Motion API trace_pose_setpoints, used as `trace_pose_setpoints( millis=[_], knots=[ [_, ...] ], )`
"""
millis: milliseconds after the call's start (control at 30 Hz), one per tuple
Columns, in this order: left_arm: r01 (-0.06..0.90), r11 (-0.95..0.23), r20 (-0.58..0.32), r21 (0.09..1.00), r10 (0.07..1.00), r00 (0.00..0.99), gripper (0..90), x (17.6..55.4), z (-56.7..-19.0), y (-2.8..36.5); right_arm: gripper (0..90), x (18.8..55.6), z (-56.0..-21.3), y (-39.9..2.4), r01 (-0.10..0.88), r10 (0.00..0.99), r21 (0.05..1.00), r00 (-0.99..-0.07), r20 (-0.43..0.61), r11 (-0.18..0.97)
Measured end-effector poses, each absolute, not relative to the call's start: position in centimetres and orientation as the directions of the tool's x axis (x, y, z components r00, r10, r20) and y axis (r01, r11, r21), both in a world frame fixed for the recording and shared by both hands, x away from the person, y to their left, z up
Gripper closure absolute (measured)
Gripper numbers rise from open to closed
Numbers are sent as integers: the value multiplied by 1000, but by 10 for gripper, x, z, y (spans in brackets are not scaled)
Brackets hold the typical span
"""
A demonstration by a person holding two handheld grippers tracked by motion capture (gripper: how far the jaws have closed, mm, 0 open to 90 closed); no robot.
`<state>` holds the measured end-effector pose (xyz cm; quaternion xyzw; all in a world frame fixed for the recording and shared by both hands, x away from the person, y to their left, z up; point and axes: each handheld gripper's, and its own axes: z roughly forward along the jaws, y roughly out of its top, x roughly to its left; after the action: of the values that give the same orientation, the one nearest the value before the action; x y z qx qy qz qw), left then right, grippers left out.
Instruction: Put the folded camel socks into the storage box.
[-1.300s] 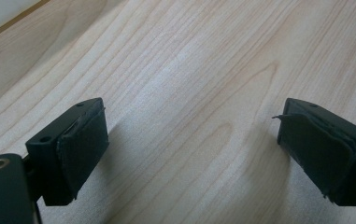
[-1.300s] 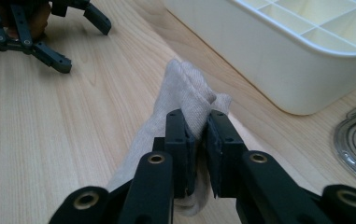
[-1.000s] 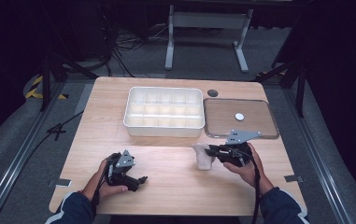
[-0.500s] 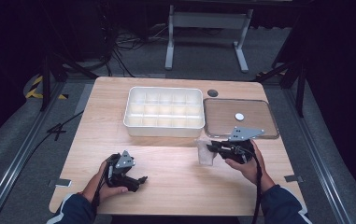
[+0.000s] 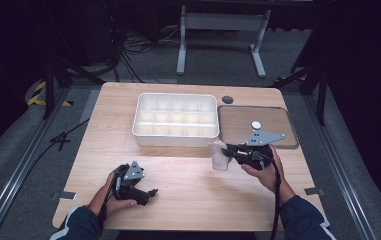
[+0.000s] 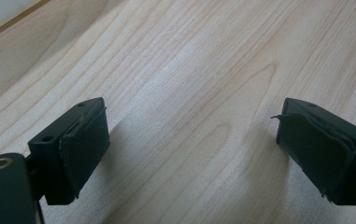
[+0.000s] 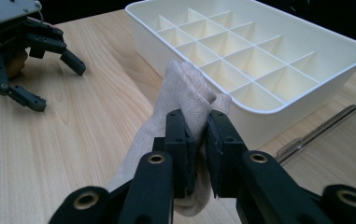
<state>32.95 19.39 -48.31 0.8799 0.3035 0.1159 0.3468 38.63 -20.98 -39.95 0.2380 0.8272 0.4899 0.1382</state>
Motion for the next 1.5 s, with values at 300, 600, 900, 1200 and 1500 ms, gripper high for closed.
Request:
trace_pose_setpoints(
  millis=[300,600,900,1200,1500],
  knots=[
    [458,-573,-8,680,619,785,95,329,-483,194,800,392,-386,-216,232,542,896,-840,-12,379],
    [457,-574,-6,680,618,786,95,329,-483,194,800,399,-370,-217,198,546,906,-837,-42,373],
    [456,-575,-6,679,618,786,95,329,-483,194,800,407,-360,-211,182,554,906,-829,-68,382],
    [458,-572,-7,681,620,785,95,329,-483,194,800,418,-349,-202,172,567,902,-818,-93,396],
    [458,-572,-8,681,620,785,95,329,-483,194,800,432,-344,-193,172,579,900,-809,-103,400]
  ],
)
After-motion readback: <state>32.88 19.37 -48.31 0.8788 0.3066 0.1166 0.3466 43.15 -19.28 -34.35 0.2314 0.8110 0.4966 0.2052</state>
